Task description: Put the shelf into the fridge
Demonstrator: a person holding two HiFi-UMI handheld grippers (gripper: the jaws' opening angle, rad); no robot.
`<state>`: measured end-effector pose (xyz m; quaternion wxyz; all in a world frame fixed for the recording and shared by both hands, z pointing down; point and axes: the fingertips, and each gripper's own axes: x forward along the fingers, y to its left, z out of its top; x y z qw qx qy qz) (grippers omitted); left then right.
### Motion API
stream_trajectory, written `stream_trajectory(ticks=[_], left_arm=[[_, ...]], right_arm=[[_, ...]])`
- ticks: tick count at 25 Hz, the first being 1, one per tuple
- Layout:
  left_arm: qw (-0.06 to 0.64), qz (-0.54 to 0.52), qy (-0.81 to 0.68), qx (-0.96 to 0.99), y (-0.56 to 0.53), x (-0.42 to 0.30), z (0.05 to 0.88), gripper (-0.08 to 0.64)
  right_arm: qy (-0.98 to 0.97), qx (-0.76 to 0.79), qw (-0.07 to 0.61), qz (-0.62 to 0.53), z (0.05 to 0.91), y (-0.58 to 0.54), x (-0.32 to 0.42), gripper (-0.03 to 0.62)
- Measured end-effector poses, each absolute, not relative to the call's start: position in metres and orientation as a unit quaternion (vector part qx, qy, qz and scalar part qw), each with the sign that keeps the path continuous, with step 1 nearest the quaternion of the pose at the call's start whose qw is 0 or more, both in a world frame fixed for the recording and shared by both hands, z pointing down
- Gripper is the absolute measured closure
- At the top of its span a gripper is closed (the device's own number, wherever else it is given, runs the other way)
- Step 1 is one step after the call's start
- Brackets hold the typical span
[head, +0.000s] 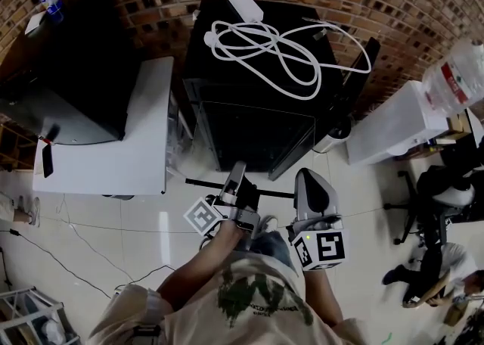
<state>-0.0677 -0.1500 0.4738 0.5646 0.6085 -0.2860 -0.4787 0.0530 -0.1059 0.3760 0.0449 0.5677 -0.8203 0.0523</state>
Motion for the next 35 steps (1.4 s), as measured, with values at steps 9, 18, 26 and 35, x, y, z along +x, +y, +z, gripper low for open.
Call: stream_trajectory(ticks=[9, 18, 26, 35], left_arm=[[0.562, -0.482, -0.299, 0.602, -0.17, -0.059, 0.489, 0.54], [0.554, -0.487, -0.319, 0.596, -0.189, -0.054, 0.504, 0.54], [0.547, -0.492, -0.328, 0.592, -0.214, -0.046, 0.519, 0.54], [0.542, -0.489, -0.33, 0.599, -0.237, -0.044, 0.533, 0.54]], right_arm=[[-0.826, 0.559, 0.053, 0.049, 0.376, -0.114, 0.064, 0.592], [-0.833, 0.548, 0.058, 0.046, 0.378, -0.127, 0.071, 0.592], [-0.839, 0.538, 0.067, 0.048, 0.382, -0.132, 0.075, 0.592], [-0.84, 0.536, 0.071, 0.051, 0.386, -0.138, 0.082, 0.592]])
